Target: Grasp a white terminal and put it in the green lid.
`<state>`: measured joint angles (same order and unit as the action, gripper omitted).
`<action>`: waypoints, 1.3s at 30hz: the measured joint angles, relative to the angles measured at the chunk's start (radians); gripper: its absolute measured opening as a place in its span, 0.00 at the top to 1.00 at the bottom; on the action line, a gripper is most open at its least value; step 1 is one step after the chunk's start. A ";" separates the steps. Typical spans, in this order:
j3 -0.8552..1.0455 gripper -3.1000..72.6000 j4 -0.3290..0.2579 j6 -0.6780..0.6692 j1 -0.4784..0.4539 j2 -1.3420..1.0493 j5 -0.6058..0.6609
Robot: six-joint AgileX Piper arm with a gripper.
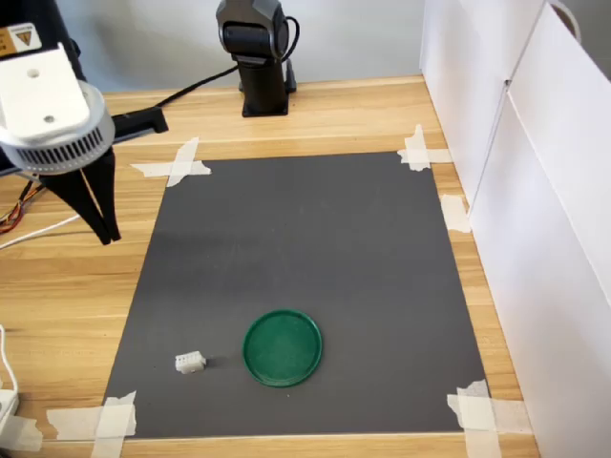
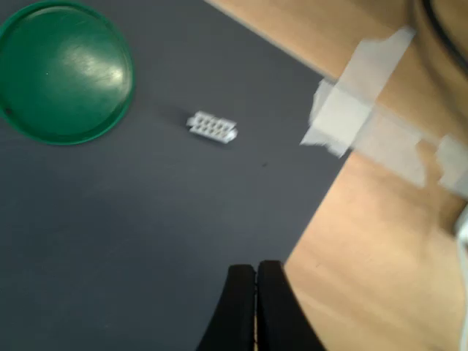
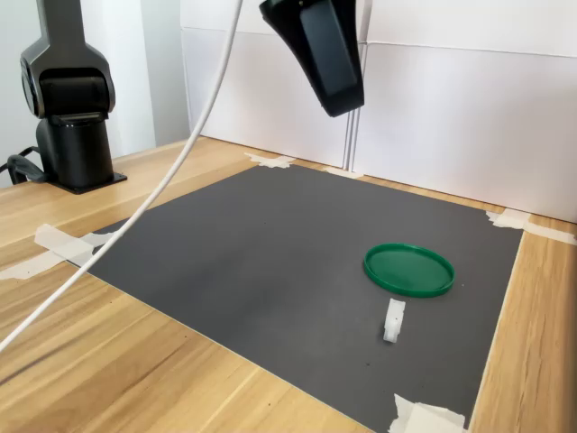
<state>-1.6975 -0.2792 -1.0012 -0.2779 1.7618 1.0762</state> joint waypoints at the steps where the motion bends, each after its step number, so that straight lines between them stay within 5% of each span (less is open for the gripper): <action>1: -0.017 0.99 0.005 -0.005 0.000 0.012 0.009; 9: -0.066 0.87 0.040 -0.006 0.004 0.072 0.109; 23: -0.083 0.80 0.012 0.032 0.005 0.080 0.094; 27: -0.083 0.65 0.011 0.033 0.005 0.084 0.095; 35: -0.085 0.17 0.038 0.037 0.026 0.110 0.095; 39: -0.085 0.06 0.090 0.040 0.087 0.114 0.102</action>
<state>-1.7828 -0.1896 -0.9612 -0.1905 1.8754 1.1786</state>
